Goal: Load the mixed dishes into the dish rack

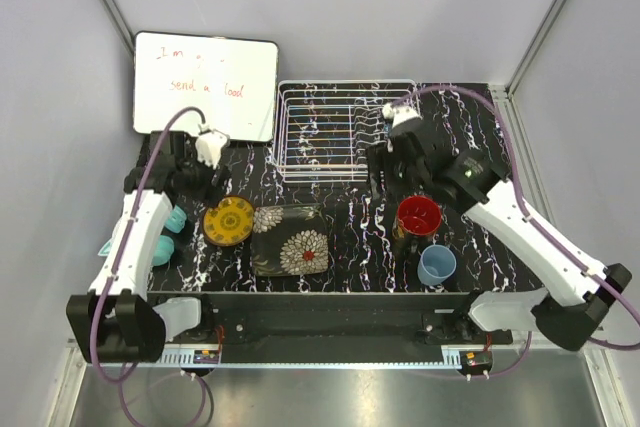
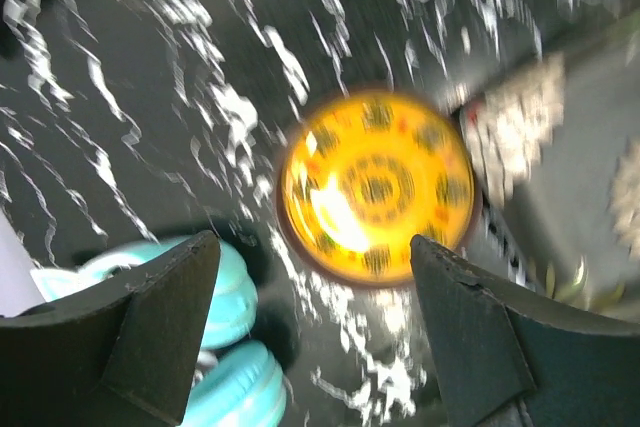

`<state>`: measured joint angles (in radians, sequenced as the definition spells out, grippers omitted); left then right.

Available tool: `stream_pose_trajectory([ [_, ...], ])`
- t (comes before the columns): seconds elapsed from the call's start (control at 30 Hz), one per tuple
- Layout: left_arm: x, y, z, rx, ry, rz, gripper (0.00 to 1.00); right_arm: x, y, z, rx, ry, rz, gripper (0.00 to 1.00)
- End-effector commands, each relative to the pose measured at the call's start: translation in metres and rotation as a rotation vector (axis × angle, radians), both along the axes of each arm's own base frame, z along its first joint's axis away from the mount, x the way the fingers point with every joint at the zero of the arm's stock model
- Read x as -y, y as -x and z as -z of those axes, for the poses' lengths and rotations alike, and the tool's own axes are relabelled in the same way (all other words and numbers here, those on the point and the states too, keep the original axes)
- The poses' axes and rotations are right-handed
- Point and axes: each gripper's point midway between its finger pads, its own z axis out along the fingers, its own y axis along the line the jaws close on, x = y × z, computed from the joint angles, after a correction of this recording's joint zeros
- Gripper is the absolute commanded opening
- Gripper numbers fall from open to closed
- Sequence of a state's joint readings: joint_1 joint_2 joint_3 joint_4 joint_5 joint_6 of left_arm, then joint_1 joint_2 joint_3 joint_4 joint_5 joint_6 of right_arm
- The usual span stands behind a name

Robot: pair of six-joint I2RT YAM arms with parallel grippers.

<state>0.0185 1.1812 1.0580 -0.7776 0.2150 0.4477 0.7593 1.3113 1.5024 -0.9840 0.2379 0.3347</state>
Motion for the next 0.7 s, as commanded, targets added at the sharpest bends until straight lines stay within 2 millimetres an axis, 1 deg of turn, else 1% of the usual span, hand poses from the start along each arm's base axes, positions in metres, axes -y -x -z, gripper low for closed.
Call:
stream_pose_trajectory([
  [0.0,0.005,0.037,0.022,-0.054,-0.05,0.141,0.8,-0.058,0.023,0.056,-0.19,-0.201,-0.182,0.71],
  [0.03,0.004,0.041,0.024,-0.059,-0.052,0.138,0.8,-0.057,0.026,0.072,-0.218,-0.191,-0.182,0.71],
  [0.07,0.011,0.044,0.025,-0.051,-0.057,0.167,0.8,-0.063,0.025,0.074,-0.214,-0.215,-0.195,0.71],
  [0.1,0.013,0.051,0.033,-0.069,-0.061,0.178,0.79,-0.068,0.025,0.082,-0.231,-0.217,-0.207,0.71],
  [0.13,0.017,0.054,0.034,-0.064,-0.076,0.2,0.79,-0.07,0.027,0.091,-0.252,-0.22,-0.215,0.72],
  [0.17,0.018,0.058,0.039,-0.071,-0.088,0.211,0.79,-0.075,0.022,0.094,-0.243,-0.233,-0.215,0.72],
  [0.2,0.022,0.066,0.049,-0.09,-0.103,0.24,0.79,-0.078,0.021,0.107,-0.27,-0.22,-0.215,0.72],
  [0.27,0.022,0.071,0.055,-0.08,-0.131,0.263,0.79,-0.086,0.019,0.117,-0.287,-0.235,-0.222,0.72],
  [0.3,0.025,0.079,0.065,-0.099,-0.137,0.289,0.78,-0.089,0.019,0.127,-0.314,-0.232,-0.224,0.71],
  [0.33,0.025,0.082,0.067,-0.088,-0.154,0.305,0.78,-0.094,0.018,0.129,-0.318,-0.248,-0.233,0.71],
  [0.37,0.024,0.089,0.077,-0.106,-0.165,0.316,0.78,-0.097,0.018,0.136,-0.334,-0.248,-0.237,0.71],
  [0.43,0.025,0.091,0.081,-0.094,-0.189,0.339,0.79,-0.103,0.019,0.14,-0.349,-0.274,-0.257,0.71],
  [0.47,0.024,0.095,0.089,-0.108,-0.194,0.345,0.79,-0.106,0.02,0.146,-0.367,-0.276,-0.267,0.71],
  [0.53,0.024,0.094,0.092,-0.099,-0.204,0.351,0.79,-0.113,0.025,0.154,-0.4,-0.298,-0.301,0.72],
  [0.57,0.024,0.095,0.096,-0.103,-0.208,0.352,0.79,-0.115,0.028,0.164,-0.43,-0.292,-0.309,0.72],
  [0.63,0.027,0.092,0.096,-0.095,-0.197,0.355,0.79,-0.118,0.034,0.172,-0.469,-0.3,-0.339,0.71],
  [0.67,0.028,0.092,0.098,-0.096,-0.196,0.36,0.79,-0.119,0.036,0.18,-0.489,-0.296,-0.339,0.71],
])
